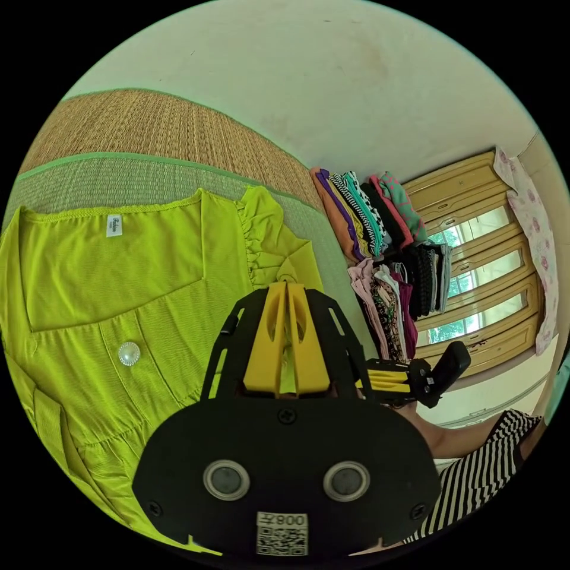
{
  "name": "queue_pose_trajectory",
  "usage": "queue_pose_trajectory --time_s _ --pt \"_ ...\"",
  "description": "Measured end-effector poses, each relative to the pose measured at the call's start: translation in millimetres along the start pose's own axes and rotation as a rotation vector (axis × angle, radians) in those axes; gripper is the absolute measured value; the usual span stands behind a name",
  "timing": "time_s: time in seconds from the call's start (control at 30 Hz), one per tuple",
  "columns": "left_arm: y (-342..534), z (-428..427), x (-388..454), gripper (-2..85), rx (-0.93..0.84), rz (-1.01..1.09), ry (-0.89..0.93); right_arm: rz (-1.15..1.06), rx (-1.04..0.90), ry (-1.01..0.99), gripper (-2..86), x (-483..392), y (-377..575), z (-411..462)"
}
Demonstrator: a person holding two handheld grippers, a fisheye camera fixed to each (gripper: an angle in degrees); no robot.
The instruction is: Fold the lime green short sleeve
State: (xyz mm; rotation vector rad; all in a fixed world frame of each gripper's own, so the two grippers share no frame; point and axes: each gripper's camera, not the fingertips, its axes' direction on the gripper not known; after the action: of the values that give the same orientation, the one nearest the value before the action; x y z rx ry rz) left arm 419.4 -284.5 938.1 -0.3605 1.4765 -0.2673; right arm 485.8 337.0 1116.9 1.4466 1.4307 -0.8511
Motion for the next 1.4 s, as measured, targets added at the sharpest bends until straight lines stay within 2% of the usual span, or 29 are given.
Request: queue_pose_trajectory --time_s 0.17,0.3,0.4,0.57,0.67,0.8,0.93,1.0,1.03,1.2,1.3,1.4 --pt "8.5 10.3 -11.2 0.5 -0.029 -0.043 -0.102 0.004 -0.120 -0.083 1.0 10.9 -0.6 29.6" --pt "15.7 -3.5 -8.4 0.6 0.041 -0.036 -0.089 0.029 -0.080 -0.104 1.2 20.1 9.0 10.6" --pt "14.0 -5.3 11.6 0.5 0.050 0.044 -0.070 0.073 -0.027 -0.108 0.7 39.8 16.7 -13.2" --pt "-4.8 41.5 53.9 0.3 -0.100 0.193 -0.087 0.189 0.016 -0.049 0.2 94.2 20.1 -33.1" --pt "-13.8 70.9 52.4 0.3 -0.173 0.163 -0.117 0.238 -0.048 -0.027 0.2 115.4 21.9 -14.9" --pt "-11.4 76.0 47.9 0.2 -0.187 0.121 -0.122 0.293 -0.018 -0.084 0.1 127.3 31.2 -21.7" --pt "8.9 43.3 54.5 0.3 -0.106 0.131 -0.115 0.242 0.042 -0.064 0.1 114.0 30.3 -38.5" --pt "16.9 42.2 47.9 0.3 -0.179 0.098 -0.129 0.238 -0.016 -0.063 0.1 115.9 25.6 -22.9" --pt "22.8 33.5 45.1 0.3 -0.175 0.078 -0.062 0.260 -0.018 -0.077 0.1 120.7 26.4 -19.2" --pt "76.5 -51.3 62.3 0.3 -0.044 0.095 -0.003 0.314 0.081 -0.148 0.2 130.1 48.4 -66.6" --pt "141.0 -116.0 62.9 0.3 -0.019 0.072 -0.083 0.331 0.061 -0.207 0.4 127.1 71.5 -80.1" --pt "208.4 -175.9 52.7 0.3 -0.022 -0.026 -0.258 0.302 0.004 -0.213 0.4 109.8 73.6 -73.6"
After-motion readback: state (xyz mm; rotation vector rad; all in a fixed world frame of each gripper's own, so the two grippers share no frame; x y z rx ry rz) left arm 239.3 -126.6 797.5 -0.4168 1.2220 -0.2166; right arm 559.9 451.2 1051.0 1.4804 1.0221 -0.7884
